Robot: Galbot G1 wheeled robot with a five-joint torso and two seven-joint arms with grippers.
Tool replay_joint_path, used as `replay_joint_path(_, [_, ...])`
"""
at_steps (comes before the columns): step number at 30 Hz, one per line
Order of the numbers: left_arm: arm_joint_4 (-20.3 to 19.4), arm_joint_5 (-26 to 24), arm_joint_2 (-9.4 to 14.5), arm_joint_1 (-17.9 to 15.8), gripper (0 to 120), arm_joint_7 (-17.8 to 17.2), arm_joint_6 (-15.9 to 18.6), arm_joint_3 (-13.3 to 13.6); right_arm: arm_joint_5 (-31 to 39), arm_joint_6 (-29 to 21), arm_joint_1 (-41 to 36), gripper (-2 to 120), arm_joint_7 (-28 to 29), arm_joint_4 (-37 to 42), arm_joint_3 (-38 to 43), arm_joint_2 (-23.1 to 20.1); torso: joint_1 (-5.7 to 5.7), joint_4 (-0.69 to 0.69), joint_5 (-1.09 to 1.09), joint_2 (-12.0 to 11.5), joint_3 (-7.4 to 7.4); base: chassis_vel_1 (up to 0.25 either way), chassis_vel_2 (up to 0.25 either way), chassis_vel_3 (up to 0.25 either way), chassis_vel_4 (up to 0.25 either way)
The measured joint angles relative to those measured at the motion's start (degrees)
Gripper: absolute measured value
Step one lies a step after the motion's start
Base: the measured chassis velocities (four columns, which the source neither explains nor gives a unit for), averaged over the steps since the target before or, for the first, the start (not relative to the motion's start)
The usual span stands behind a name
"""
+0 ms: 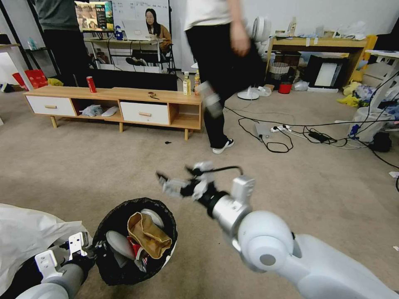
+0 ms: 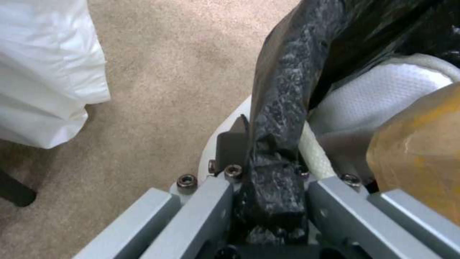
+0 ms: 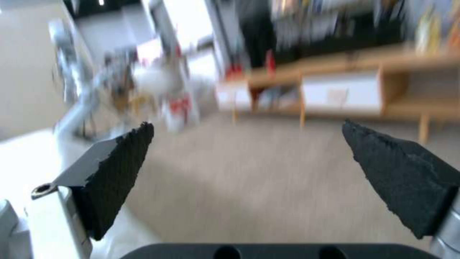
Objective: Pick up the trash bin and place the garbage on the floor into it.
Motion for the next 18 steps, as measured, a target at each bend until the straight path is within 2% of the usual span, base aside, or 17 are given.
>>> replay_joint_path(3, [-0.45, -0.01, -0.08, 0.44, 1, -0.01, 0.0, -0.3, -2.78, 3.03, -1.18, 100, -1.92, -0.23, 3.39, -0.82, 0.0, -0.02, 0.0, 0.0, 0.0, 0.0, 0.0, 0.0, 0.0])
replay_joint_path(5, [-1.54, -0.01, -0.69, 1.4, 1, 0.01, 0.0, -1.03, -6.83, 8.57, -2.65, 100, -4.6, -1.82, 8.94, -1.34, 0.0, 0.0, 0.0, 0.0, 0.0, 0.0, 0.0, 0.0, 0.0])
replay_joint_path(6, [-1.54, -0.01, -0.69, 1.4, 1, 0.01, 0.0, -1.03, -6.83, 8.57, -2.65, 100, -4.6, -1.82, 8.94, -1.34, 0.0, 0.0, 0.0, 0.0, 0.0, 0.0, 0.0, 0.0, 0.0])
replay_joint_path(8, [-2.58, 0.31, -1.45, 2.31, 1, 0.12, 0.0, -1.67, -8.98, 12.27, -4.03, 100, -6.14, -2.89, 14.72, -1.46, 0.0, 0.03, 0.0, 0.0, 0.0, 0.0, 0.0, 0.0, 0.0])
replay_joint_path(9, [-2.58, 0.31, -1.45, 2.31, 1, 0.12, 0.0, -1.67, -8.98, 12.27, -4.03, 100, -6.14, -2.89, 14.72, -1.46, 0.0, 0.03, 0.0, 0.0, 0.0, 0.0, 0.0, 0.0, 0.0])
replay_joint_path(11, [-3.18, 0.43, -1.87, 2.58, 1, 0.2, 0.0, -1.82, -10.46, 14.1, -6.57, 100, -6.39, -2.93, 20.93, -2.14, 0.0, -0.01, 0.0, 0.0, 0.0, 0.0, 0.0, 0.0, 0.0])
replay_joint_path(13, [-3.33, 0.46, -1.97, 2.65, 1, 0.22, 0.0, -1.84, -10.9, 14.39, -7.27, 100, -6.38, -2.9, 22.3, -2.3, 0.0, -0.01, -0.01, 0.0, 0.0, 0.0, 0.0, 0.0, 0.0])
replay_joint_path(15, [-3.7, 0.66, -2.26, 3.03, 1, 0.33, 0.0, -1.96, -13.51, 15.17, -10.49, 100, -6.32, -2.68, 27.17, -2.82, 0.0, -0.03, 0.0, 0.0, 0.0, 0.0, 0.0, 0.0, 0.0])
replay_joint_path(17, [-3.88, 0.8, -2.42, 3.24, 1, 0.38, 0.0, -2.04, -14.67, 15.26, -11.77, 100, -6.19, -2.56, 28.59, -2.93, 0.0, -0.02, 0.0, 0.0, 0.0, 0.0, 0.0, 0.0, 0.0])
replay_joint_path(18, [-4.17, 1.14, -2.69, 3.65, 1, 0.55, 0.0, -2.23, -17.57, 15.29, -15.02, 99, -5.98, -2.1, 31.57, -3.12, 0.0, -0.01, 0.0, 0.0, 0.0, 0.0, 0.0, 0.0, 0.0])
